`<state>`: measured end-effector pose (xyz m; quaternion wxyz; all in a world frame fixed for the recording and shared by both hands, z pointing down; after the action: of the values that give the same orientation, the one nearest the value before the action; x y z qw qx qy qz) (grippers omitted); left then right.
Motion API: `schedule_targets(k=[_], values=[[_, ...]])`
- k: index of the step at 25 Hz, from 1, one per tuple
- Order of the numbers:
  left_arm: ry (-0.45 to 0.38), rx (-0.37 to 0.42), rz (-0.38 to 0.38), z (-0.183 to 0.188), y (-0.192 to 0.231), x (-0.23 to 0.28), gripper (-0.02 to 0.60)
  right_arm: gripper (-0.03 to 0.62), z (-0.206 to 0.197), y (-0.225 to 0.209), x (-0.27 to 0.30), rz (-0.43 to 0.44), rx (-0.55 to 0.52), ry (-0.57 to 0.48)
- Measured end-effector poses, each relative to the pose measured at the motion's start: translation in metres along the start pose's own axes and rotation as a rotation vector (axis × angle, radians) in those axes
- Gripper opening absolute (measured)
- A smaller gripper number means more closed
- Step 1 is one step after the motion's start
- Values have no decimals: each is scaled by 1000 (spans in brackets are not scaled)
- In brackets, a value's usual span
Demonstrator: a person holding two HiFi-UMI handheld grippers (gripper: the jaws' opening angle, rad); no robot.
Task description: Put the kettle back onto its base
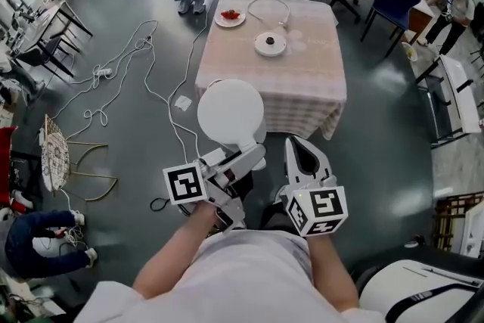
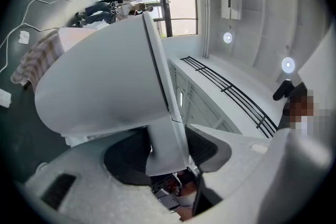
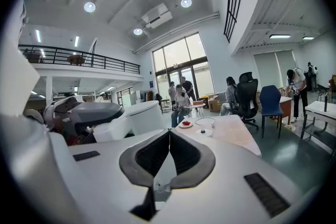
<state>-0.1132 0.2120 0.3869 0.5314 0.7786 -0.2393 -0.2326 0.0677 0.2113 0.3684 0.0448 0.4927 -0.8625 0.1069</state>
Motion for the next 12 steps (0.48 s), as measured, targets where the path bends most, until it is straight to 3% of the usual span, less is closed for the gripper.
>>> schedule_targets(k=[12], values=[[-54,-23,15,16,10,97,213,5,20,-94,40,69,22,22]])
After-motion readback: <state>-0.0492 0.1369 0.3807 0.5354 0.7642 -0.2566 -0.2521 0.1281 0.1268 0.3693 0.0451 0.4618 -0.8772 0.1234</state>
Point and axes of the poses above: the fingertips, and each gripper's own axes: x forward along the fingers, y to its left, z out of its top, the point moved 9 cm from there along -x, backward along the fingers
